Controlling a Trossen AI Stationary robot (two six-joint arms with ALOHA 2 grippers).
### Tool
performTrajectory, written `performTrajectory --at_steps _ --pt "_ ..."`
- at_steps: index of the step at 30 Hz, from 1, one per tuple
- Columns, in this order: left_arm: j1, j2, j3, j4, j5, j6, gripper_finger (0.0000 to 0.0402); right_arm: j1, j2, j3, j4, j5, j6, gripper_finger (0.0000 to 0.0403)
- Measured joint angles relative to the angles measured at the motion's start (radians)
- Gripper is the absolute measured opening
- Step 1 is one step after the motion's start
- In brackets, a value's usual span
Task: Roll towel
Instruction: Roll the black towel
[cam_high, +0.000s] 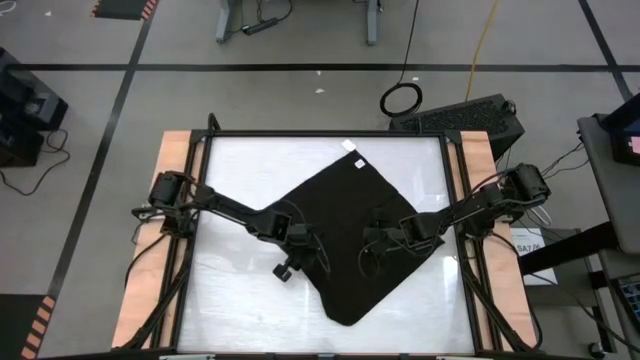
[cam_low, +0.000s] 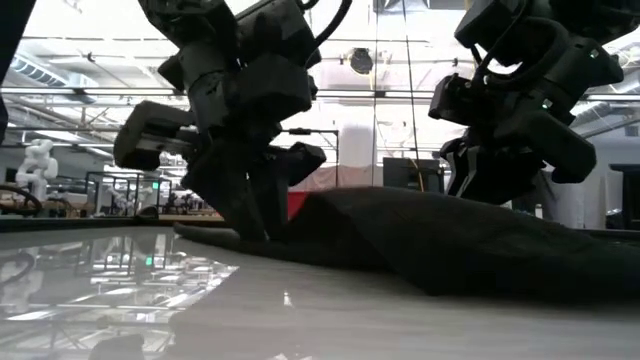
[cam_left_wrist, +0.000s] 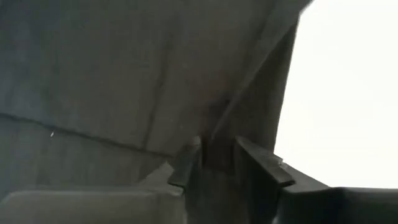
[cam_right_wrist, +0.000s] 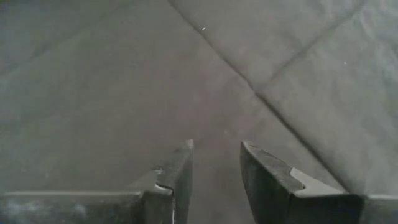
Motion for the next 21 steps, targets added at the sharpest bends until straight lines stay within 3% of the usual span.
performTrajectory --at_steps 7,13,21 --pt "0.0 0.0 0.036 -0.04 -0.007 0.023 0.0008 -0.005 0.0 0.0 0.012 0.0 -0.004 0.0122" --pt "-0.011 -0.005 0.129 -0.185 -0.029 0.017 0.0004 -0.006 0.0 -0.01 0.008 -0.004 0.006 0.0122" --pt "-0.141 -0.005 0.209 -0.395 -0.229 -0.036 0.0002 -0.047 -0.002 -0.087 0.053 -0.025 0.066 0.0122"
